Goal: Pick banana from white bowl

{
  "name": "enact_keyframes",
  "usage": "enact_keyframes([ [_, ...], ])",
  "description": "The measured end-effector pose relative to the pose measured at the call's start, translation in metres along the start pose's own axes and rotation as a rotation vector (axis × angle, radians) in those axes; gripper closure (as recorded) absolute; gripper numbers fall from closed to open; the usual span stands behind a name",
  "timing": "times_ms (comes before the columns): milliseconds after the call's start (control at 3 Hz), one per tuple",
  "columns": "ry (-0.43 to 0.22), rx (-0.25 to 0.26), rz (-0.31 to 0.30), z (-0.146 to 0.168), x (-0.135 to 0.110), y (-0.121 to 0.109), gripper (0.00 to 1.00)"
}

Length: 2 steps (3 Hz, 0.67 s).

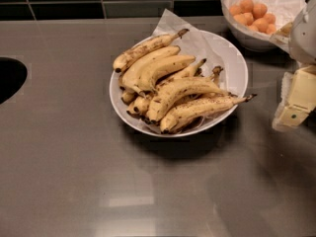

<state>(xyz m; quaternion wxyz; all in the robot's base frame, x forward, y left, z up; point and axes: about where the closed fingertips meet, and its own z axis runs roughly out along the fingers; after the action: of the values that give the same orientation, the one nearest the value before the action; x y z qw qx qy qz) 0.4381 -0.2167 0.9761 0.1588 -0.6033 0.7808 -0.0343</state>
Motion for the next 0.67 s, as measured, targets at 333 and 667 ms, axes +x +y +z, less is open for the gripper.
enact_keyframes([
  [333,0.000,0.000,0.000,0.000,0.000,0.000,0.00],
  [667,-0.011,-0.012,-0.028,0.004,-0.015,-0.018,0.00],
])
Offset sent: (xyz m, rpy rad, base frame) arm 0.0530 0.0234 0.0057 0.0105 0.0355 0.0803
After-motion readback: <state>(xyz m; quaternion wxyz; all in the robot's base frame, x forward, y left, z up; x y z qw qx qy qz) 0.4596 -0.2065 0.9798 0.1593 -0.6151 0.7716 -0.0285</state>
